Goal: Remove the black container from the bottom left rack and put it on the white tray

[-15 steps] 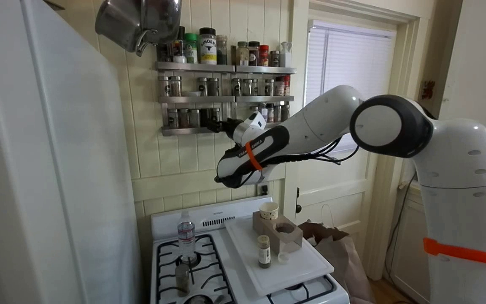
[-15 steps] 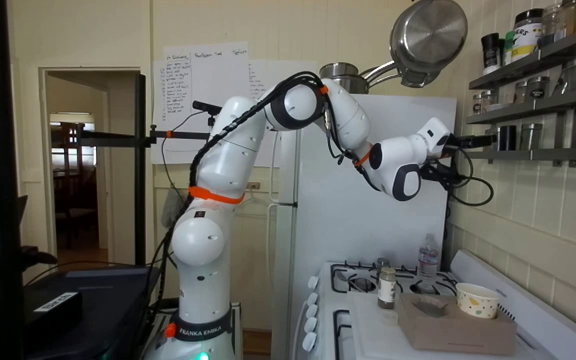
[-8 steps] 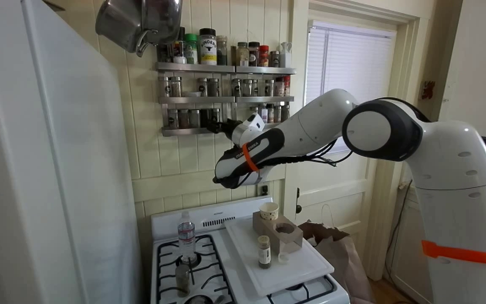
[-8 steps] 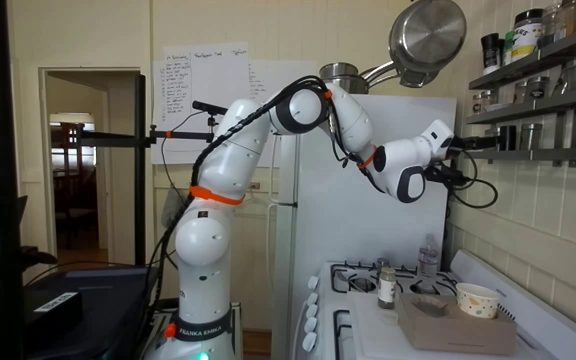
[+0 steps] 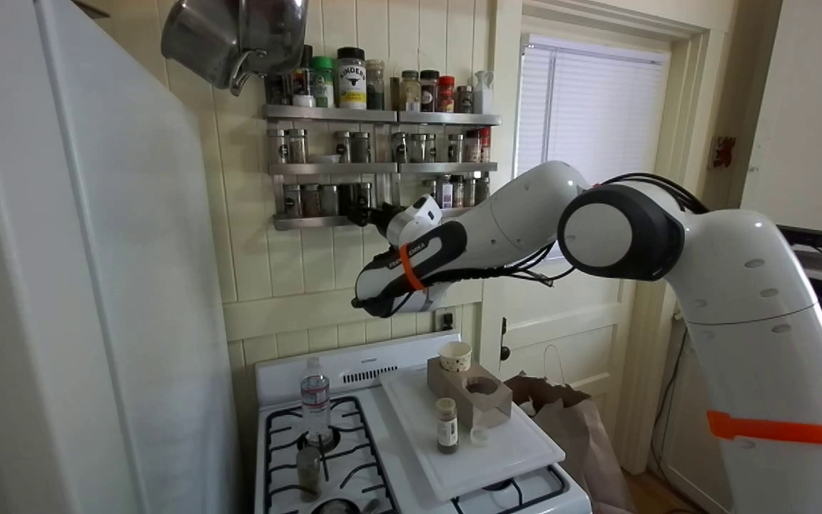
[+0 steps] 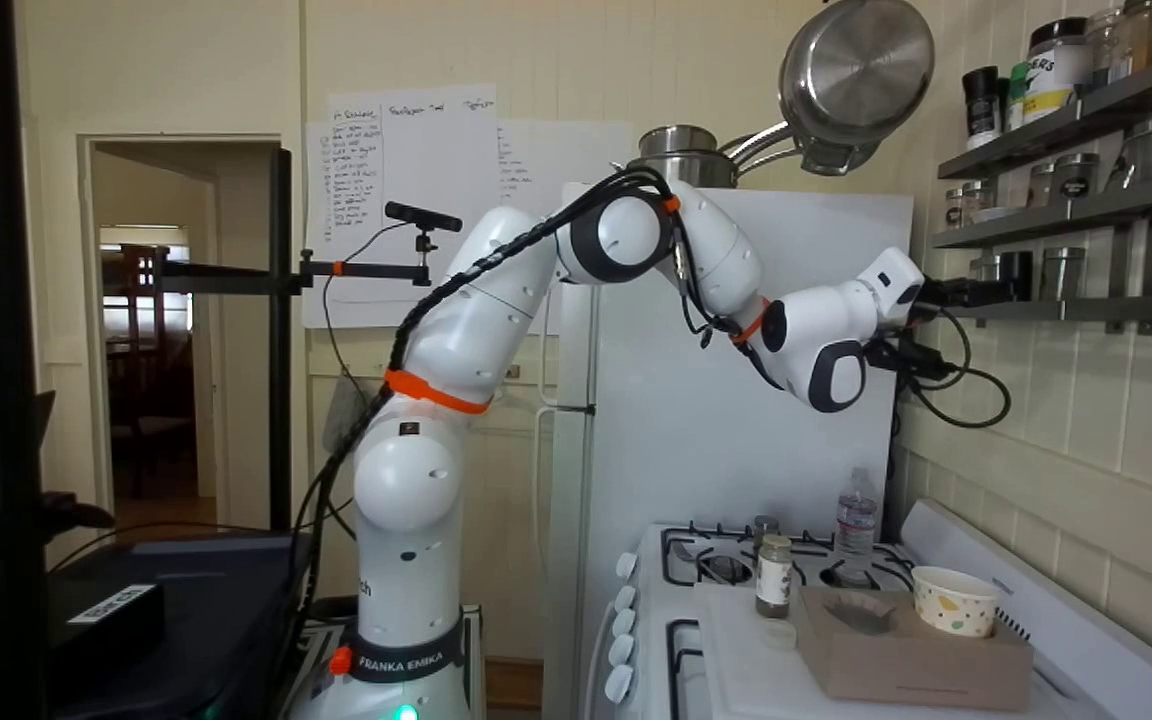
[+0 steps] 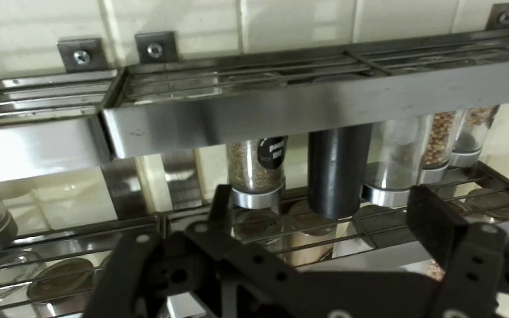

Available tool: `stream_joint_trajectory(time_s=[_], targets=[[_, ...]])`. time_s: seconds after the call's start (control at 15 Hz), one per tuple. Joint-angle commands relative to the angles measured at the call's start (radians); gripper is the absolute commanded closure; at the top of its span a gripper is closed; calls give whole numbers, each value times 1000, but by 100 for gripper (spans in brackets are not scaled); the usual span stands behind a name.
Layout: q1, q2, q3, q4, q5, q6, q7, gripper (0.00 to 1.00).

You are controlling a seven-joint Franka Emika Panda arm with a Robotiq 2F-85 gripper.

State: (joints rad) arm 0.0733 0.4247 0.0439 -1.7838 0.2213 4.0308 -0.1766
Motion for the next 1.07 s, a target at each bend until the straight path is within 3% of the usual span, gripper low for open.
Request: stream_joint_trajectory(time_s=[0.0, 0.47, 0.8, 0.87, 1.0], targets=[[34, 42, -15, 78, 29, -34, 1, 0], [37, 76, -29, 144, 75, -70, 0, 0], [47, 95, -37, 179, 80, -99, -7, 20], [49, 98, -37, 184, 79, -103, -6, 16], [54, 103, -37, 196, 77, -108, -7, 19]])
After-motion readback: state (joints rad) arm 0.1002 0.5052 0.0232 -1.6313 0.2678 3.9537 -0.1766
